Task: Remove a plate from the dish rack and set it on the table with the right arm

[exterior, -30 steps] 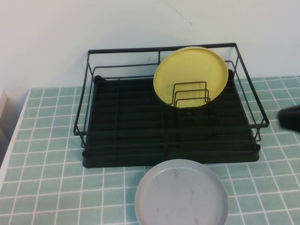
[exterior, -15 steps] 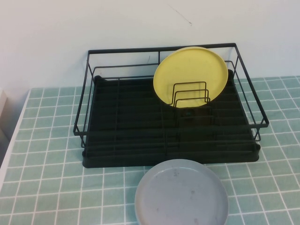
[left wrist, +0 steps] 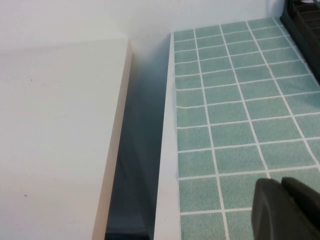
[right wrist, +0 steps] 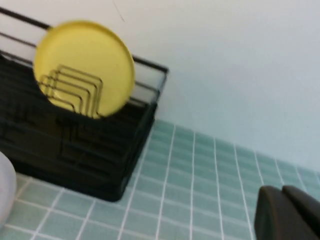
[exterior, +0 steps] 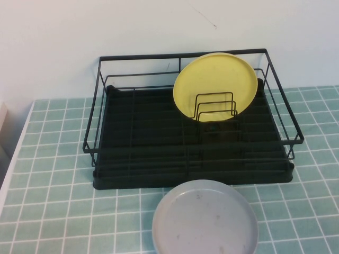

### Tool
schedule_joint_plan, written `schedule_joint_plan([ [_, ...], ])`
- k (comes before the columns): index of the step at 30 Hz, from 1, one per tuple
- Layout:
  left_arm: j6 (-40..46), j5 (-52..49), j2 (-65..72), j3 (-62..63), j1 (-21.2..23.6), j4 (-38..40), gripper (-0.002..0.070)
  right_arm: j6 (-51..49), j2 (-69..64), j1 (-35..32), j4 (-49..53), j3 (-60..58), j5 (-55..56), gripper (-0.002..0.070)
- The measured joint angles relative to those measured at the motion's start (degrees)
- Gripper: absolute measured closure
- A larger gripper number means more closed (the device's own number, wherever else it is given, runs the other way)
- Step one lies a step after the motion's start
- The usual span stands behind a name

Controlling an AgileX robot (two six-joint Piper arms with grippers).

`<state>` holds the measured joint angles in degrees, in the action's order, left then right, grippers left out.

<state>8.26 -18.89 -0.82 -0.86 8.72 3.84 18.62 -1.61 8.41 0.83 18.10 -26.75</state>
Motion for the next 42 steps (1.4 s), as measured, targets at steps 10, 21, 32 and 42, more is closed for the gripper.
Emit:
schedule_joint_plan([
  [10,0.00,0.00,0.00,0.00,0.00,0.00,0.0678,-10.41,0.12,-3.75,5.03,-14.96,4.64,0.0676],
  [21,0.00,0.00,0.00,0.00,0.00,0.00,0.0678,-4.58,2.21,-9.80,0.68,-19.64,8.46,0.0676],
  [32,0.00,0.00,0.00,0.00,0.00,0.00,0.0678,-4.46,2.21,-9.94,1.92,-19.45,7.49,0.0676],
  [42,0.00,0.00,0.00,0.00,0.00,0.00,0.0678,-4.33,2.21,-9.94,1.92,-19.45,7.49,0.0676],
])
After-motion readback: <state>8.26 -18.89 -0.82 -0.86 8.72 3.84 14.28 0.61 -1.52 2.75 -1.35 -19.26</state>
